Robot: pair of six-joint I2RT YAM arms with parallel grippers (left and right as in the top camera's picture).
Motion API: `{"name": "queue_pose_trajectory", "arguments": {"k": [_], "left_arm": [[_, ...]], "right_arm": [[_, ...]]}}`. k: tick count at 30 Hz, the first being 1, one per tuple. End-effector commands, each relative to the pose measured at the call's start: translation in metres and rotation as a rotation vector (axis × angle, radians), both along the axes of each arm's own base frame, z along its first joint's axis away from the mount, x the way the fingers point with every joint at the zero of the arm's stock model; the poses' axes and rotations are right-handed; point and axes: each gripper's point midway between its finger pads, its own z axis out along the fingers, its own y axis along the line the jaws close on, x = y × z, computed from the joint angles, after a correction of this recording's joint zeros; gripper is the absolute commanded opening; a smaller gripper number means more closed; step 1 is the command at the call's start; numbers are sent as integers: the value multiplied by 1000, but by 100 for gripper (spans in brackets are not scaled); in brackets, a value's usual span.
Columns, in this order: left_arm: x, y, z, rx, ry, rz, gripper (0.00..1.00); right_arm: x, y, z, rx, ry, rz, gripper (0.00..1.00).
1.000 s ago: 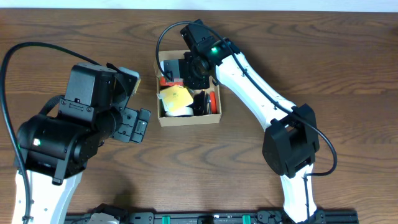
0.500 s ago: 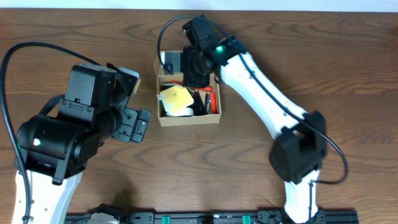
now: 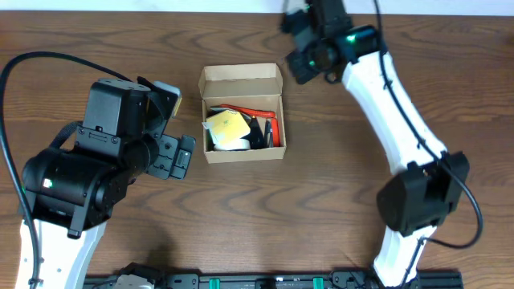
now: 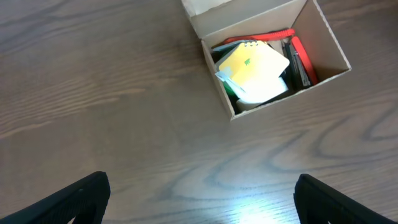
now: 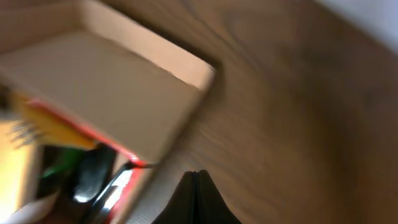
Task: Pack container
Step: 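Release the box cutter and raise the right gripper away, then raise both grippers to the box's lid flaps at the back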
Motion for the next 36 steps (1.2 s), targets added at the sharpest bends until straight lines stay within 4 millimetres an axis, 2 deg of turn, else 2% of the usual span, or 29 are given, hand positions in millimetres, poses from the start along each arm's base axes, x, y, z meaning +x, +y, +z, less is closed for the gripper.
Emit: {"name": "queue_pose_trajectory", "arguments": {"k": [1, 4, 6, 10, 15, 20, 21, 22, 23, 24, 25, 27, 31, 36], "left_arm": [[1, 1, 0, 4, 1, 8, 95], [3, 0, 1, 1, -9, 7, 95], [11, -1, 6, -3, -46, 5, 95], [37, -6, 4, -20, -77, 17, 95], [82, -11, -29, -119, 15, 33, 95], [140, -5, -75, -214, 78, 65, 95], [151, -5, -83, -241, 84, 66, 93], [162, -5, -91, -269, 90, 73, 78], [174, -5, -101, -306, 97, 92, 56], [185, -4, -111, -343, 107, 116, 41], [193, -4, -119, -373, 117, 137, 28], [209, -3, -140, -437, 144, 178, 8], [231, -7, -181, -557, 218, 233, 6], [243, -14, -226, -685, 321, 307, 6]], "right_arm": [[2, -20, -43, 66, 153, -264, 1], [5, -29, -66, 99, 221, -400, 2], [7, -31, -80, 100, 244, -427, 2], [11, -18, -101, 148, 288, -397, 1], [21, 1, -112, 243, 300, -351, 1], [30, 12, -113, 319, 292, -316, 1], [32, 13, -114, 330, 293, -311, 1], [33, 14, -116, 335, 293, -310, 1], [34, 13, -118, 336, 292, -311, 1], [35, 12, -120, 336, 293, -313, 1], [36, 11, -123, 335, 297, -316, 1], [37, 9, -131, 338, 311, -338, 1], [38, 5, -148, 370, 362, -401, 1], [39, 14, -154, 450, 402, -396, 1]]}}
